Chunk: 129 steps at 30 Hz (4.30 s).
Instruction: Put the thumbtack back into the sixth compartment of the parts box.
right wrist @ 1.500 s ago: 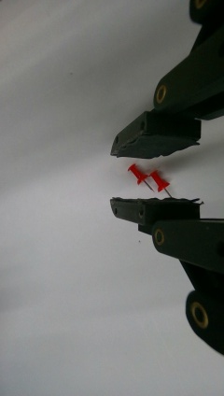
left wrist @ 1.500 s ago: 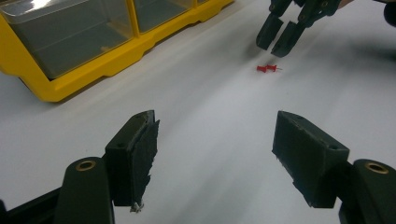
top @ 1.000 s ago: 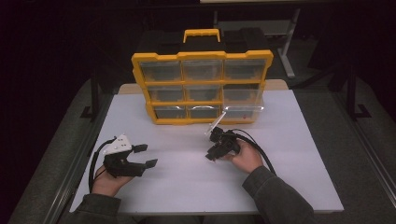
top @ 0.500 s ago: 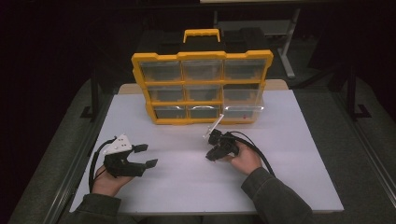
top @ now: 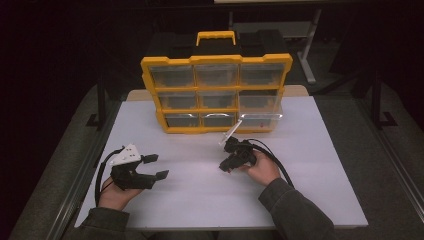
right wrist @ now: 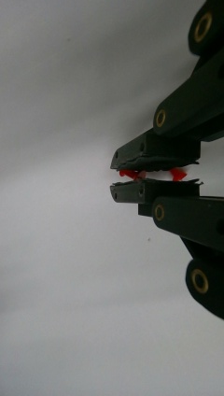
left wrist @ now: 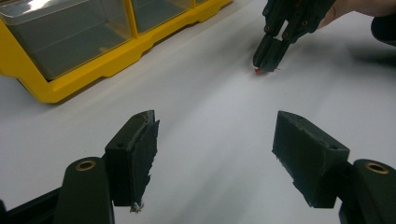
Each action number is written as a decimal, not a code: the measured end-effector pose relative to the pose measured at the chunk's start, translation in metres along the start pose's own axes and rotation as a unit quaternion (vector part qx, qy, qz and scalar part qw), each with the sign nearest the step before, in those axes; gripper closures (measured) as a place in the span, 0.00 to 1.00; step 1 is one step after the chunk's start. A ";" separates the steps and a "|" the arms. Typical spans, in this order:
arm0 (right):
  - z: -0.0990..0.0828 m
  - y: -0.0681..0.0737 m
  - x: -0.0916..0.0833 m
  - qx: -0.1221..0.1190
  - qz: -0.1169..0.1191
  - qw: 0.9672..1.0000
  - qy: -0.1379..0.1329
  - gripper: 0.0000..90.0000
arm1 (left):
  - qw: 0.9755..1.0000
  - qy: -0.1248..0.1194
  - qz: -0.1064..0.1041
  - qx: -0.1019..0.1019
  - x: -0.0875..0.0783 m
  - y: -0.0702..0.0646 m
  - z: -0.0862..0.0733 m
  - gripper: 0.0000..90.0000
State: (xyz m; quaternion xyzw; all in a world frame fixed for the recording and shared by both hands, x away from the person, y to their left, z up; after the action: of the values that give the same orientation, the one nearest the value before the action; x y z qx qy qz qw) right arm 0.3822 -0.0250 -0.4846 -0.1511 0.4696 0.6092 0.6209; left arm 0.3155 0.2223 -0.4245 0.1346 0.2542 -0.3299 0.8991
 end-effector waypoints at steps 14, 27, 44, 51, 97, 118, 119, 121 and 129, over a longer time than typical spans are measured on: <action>0.031 0.034 -0.045 -0.042 0.050 0.997 -0.049 0.91 | 1.000 -0.004 0.000 0.002 0.000 0.000 0.001 0.33; 0.052 0.052 -0.092 -0.064 0.068 0.993 -0.068 0.91 | 1.000 -0.001 0.001 0.004 0.000 0.001 0.001 0.33; 0.075 0.055 -0.144 -0.076 0.052 0.993 -0.069 0.91 | 1.000 0.000 0.000 0.006 -0.001 0.001 0.001 0.33; 0.082 0.050 -0.162 -0.086 0.034 0.993 -0.077 0.91 | 1.000 -0.006 0.002 0.002 -0.001 0.002 0.002 0.33; 0.066 -0.007 -0.242 0.003 -0.057 0.992 -0.113 0.91 | 1.000 -0.006 0.003 -0.001 -0.003 0.004 0.001 0.32; 0.055 -0.024 -0.228 0.018 -0.070 0.992 -0.102 0.91 | 1.000 -0.003 0.005 -0.007 -0.004 0.005 0.000 0.32; 0.054 -0.025 -0.226 0.017 -0.072 0.992 -0.100 0.91 | 1.000 -0.003 0.004 -0.006 -0.004 0.005 0.000 0.32; 0.053 -0.026 -0.223 0.017 -0.071 0.992 -0.098 0.91 | 1.000 -0.006 0.005 -0.005 -0.004 0.005 0.001 0.32; 0.045 -0.032 -0.213 0.018 -0.070 0.993 -0.091 0.90 | 1.000 -0.005 0.005 -0.006 -0.004 0.005 0.001 0.31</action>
State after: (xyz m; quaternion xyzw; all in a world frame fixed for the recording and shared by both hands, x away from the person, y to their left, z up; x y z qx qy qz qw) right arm 0.4682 -0.1281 -0.3103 -0.1157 0.4104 0.5670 0.7048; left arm 0.3166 0.2279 -0.4212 0.1292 0.2507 -0.3246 0.9028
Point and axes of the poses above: each handheld gripper's, and its own axes: x roughly forward along the jaws, z roughly out of its top, y roughly to its left, the point moved 7 cm from there along x, roughly forward along the jaws, and after that the axes turned 13 degrees about z, right-handed, at the moved point
